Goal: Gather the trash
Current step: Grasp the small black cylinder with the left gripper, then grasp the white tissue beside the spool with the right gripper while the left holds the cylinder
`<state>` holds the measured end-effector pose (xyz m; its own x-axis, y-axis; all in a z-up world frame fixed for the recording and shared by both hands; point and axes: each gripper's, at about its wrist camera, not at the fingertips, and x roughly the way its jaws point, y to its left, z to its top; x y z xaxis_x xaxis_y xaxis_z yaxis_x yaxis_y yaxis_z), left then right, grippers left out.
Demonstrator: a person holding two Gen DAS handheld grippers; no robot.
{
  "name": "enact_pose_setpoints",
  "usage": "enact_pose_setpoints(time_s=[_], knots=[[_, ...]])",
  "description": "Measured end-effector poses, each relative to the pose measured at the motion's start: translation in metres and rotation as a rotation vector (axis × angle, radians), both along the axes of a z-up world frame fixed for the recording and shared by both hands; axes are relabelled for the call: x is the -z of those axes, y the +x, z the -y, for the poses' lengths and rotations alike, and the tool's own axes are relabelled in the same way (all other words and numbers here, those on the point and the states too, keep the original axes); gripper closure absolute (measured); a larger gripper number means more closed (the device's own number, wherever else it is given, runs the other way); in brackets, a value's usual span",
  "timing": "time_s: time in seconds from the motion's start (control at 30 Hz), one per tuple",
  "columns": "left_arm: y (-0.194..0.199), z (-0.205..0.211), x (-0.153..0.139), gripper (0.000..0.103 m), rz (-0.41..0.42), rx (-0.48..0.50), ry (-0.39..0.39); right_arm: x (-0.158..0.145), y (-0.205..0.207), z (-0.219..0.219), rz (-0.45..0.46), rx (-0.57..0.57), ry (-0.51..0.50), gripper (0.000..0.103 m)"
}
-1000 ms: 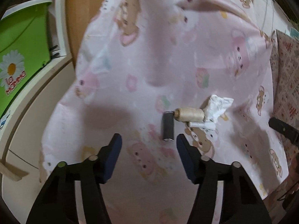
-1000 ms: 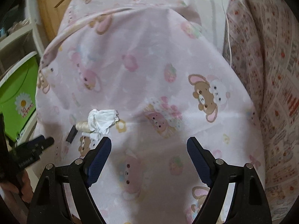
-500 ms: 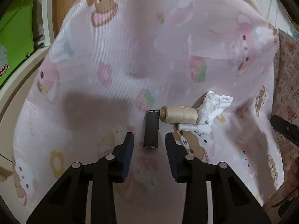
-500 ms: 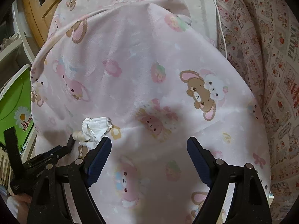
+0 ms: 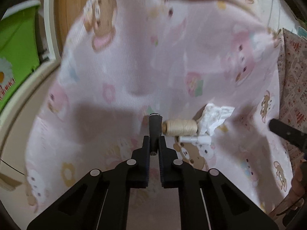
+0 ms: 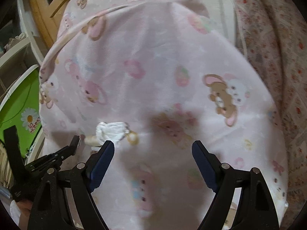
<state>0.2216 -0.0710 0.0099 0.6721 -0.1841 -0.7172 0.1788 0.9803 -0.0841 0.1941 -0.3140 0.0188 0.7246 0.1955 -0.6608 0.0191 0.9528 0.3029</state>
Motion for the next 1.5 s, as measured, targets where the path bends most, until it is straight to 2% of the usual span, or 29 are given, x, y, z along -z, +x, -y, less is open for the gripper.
enact_pose_setpoints(time_s=[0.1,0.2,0.3,0.47,0.53,0.6,0.7,0.73,0.8,0.83,0.87,1.17,1.5], knots=[[-0.009,0.001,-0.014,0.096,0.058,-0.006,0.027,0.001,0.012,-0.016,-0.001,-0.050,0.005,0.018],[-0.015,0.002,-0.020,0.095,0.095,-0.013,0.054,0.003,0.028,-0.027,-0.014,-0.084,0.072,0.018],[-0.019,-0.001,-0.022,0.095,0.115,-0.019,0.081,0.010,0.043,-0.037,-0.033,-0.088,0.123,0.018],[-0.017,-0.001,-0.021,0.095,0.116,-0.025,0.084,0.027,0.060,-0.050,-0.075,-0.064,0.110,0.021],[-0.015,-0.003,-0.020,0.095,0.113,-0.029,0.080,0.029,0.062,-0.053,-0.082,-0.055,0.118,0.032],[-0.014,-0.010,-0.021,0.095,0.106,-0.040,0.066,0.031,0.065,-0.059,-0.086,-0.060,0.101,0.037],[-0.010,-0.019,-0.020,0.095,0.078,-0.059,0.026,0.035,0.072,-0.063,-0.089,-0.052,0.085,0.054],[-0.009,-0.022,-0.019,0.095,0.070,-0.066,0.017,0.037,0.073,-0.063,-0.093,-0.046,0.098,0.065],[-0.011,-0.022,-0.022,0.095,0.075,-0.065,0.020,0.042,0.076,-0.062,-0.106,-0.049,0.129,0.080],[-0.012,-0.022,-0.025,0.095,0.085,-0.061,0.024,0.043,0.076,-0.061,-0.109,-0.052,0.140,0.092],[-0.013,-0.024,-0.027,0.095,0.094,-0.059,0.024,0.043,0.076,-0.061,-0.106,-0.056,0.147,0.098],[-0.023,-0.035,-0.037,0.095,0.109,-0.073,-0.008,0.025,0.053,-0.058,-0.036,-0.087,0.116,0.100],[-0.040,-0.034,-0.042,0.095,0.137,-0.043,0.017,-0.016,0.006,-0.051,0.094,-0.139,0.003,0.100]])
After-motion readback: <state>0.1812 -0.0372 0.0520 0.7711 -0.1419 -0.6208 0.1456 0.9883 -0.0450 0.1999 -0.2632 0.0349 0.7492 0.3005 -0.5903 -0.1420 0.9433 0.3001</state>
